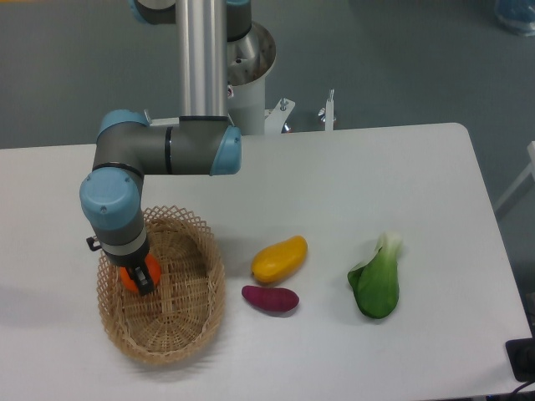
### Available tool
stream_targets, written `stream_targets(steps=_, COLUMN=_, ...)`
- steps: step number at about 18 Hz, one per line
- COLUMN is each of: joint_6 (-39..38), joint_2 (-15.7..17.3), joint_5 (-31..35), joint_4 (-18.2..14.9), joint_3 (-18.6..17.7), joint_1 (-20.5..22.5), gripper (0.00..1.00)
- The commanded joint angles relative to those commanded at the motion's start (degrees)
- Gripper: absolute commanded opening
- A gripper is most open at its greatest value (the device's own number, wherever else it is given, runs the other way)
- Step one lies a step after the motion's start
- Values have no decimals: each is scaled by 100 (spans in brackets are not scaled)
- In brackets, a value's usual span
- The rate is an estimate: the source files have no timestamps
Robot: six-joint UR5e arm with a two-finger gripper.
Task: Pick up the orange from the basket
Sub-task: 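Lift the orange out of the basket and carry it beside the bok choy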
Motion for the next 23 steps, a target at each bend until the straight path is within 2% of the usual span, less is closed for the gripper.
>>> stream_targets(steps=4, joint_6=113, joint_2=202, joint_5=0, joint_4=-44, joint_3=211, joint_1=510, gripper=58)
stream_targets(steps=7, joint_6=895, joint_2=396, joint_5=35, joint_4=-88, joint_3=264, joint_1=1107, gripper=57)
stream_targets(steps=10, joint_6=1194, joint_2=414, joint_5=272, joint_4=-79, joint_3=378, joint_1=1618, gripper=58)
stream_targets(steps=14, joint_6=1660, joint_2=432, joint_5=281, joint_4=-97, joint_3=545, joint_1=2356, gripper=59)
stream_targets(steps=15, joint_6=1774, joint_2=423, joint_5=290, joint_4=-201, joint_3=659, joint_1=2514, gripper=59)
stream_targets(steps=18, joint_6=2064, joint_2=423, joint_5=281, joint_4=-430, joint_3=800, joint_1=2831, gripper=58)
stream_targets(steps=23, joint_6=2539, joint_2=361, joint_5=430, joint_4=-457, joint_3=853, joint_1=3165, gripper=58)
